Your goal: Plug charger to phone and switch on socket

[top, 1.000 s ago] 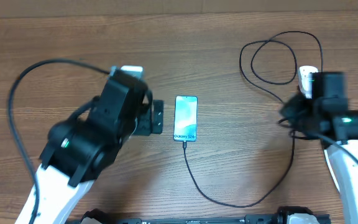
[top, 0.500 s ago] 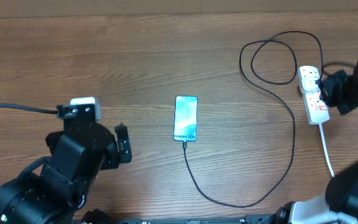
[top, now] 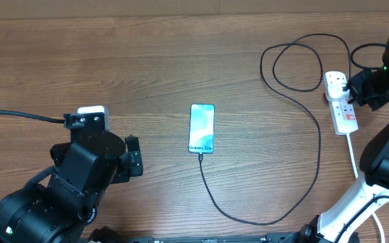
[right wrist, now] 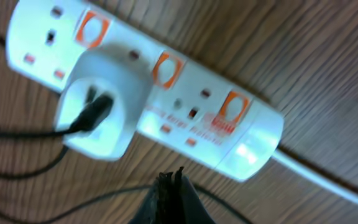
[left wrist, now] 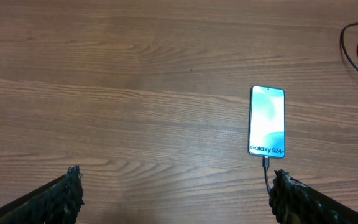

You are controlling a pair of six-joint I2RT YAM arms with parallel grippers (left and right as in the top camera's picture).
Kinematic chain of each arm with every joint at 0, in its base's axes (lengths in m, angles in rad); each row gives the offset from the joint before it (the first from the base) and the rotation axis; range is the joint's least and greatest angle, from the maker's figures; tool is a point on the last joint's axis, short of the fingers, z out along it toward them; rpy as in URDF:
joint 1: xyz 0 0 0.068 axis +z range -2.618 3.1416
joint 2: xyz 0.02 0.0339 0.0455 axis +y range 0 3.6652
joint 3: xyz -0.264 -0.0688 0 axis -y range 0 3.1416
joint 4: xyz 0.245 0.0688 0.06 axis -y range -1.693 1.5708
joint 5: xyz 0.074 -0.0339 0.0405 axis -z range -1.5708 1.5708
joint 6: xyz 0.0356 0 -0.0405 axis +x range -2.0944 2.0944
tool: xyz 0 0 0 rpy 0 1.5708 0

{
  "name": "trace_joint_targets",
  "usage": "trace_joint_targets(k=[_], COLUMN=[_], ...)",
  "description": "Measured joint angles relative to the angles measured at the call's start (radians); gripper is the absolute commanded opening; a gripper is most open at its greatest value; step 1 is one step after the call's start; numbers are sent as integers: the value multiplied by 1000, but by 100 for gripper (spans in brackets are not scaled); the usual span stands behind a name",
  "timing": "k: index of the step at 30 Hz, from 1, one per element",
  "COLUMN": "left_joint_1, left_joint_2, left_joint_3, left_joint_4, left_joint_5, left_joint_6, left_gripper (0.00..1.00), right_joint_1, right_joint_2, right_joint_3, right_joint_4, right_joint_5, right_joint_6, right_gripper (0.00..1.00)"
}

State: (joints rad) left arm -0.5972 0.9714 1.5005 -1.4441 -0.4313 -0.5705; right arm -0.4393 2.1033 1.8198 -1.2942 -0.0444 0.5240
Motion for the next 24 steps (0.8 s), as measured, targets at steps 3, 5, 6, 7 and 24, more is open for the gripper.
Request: trace_joint_targets(k=[3,5,6,7,24], left_joint_1=[0,0,0,0,70], left_joint_2=[0,0,0,0,-14], left_joint_3=[0,0,0,0,0], left_joint_4=[0,0,0,0,0], left_joint_5=[0,0,0,0,0], left_joint_6=[0,0,0,0,0], left_gripper=[100,100,100,100,100], right_joint_1=[-31,-53,-62,-71,-82], right_joint_2=[5,5,5,5,99], right_joint_3=[0,2,2,2,5], right_joint_4=[41,63,71,77,110], right_joint_5=[13,18,15,12,-63], right_joint_6=[-10,-17,-21,-26,-104], right_gripper=[4,4,4,4,4])
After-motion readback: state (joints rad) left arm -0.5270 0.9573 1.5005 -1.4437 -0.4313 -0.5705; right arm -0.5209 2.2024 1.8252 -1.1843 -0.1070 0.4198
